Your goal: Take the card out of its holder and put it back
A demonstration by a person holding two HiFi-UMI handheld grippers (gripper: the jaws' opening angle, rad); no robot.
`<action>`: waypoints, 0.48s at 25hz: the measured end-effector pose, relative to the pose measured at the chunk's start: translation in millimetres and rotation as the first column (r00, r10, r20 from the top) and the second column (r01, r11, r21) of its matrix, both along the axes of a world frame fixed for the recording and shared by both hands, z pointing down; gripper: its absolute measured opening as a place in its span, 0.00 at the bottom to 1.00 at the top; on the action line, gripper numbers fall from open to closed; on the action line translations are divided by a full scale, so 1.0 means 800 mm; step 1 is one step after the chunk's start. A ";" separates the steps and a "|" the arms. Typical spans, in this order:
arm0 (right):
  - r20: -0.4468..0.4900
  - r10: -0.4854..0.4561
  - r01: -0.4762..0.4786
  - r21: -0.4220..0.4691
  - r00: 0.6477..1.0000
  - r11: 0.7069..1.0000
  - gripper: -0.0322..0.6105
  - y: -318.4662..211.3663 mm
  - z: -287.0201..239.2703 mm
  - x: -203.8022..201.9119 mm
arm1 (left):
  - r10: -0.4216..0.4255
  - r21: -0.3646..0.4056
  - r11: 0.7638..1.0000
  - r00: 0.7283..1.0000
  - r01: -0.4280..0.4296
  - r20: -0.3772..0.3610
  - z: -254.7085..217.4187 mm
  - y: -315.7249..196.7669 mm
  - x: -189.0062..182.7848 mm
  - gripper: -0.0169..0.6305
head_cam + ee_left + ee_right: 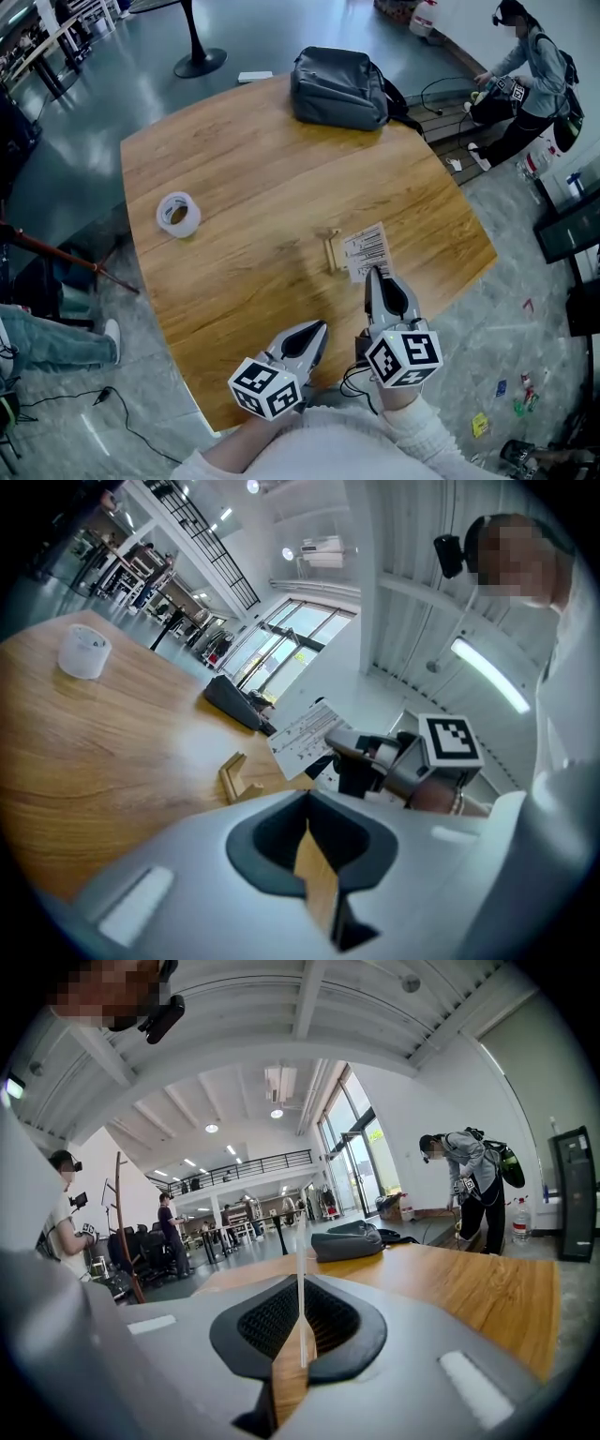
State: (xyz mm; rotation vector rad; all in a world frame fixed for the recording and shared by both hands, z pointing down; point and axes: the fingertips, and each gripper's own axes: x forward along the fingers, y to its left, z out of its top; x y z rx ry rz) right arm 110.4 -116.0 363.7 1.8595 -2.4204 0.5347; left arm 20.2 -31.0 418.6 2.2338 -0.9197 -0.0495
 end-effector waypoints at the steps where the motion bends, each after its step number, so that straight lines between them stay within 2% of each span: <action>1: -0.002 0.001 -0.001 -0.007 1.000 1.000 0.04 -0.005 0.005 0.000 | 0.002 -0.013 1.000 1.000 -0.002 -0.004 0.005 -0.001 0.000 0.04; 12: 0.001 0.026 -0.026 -0.046 1.000 0.999 0.04 -0.053 0.049 -0.001 | 0.013 -0.120 0.993 1.000 -0.016 -0.023 0.058 0.001 0.003 0.04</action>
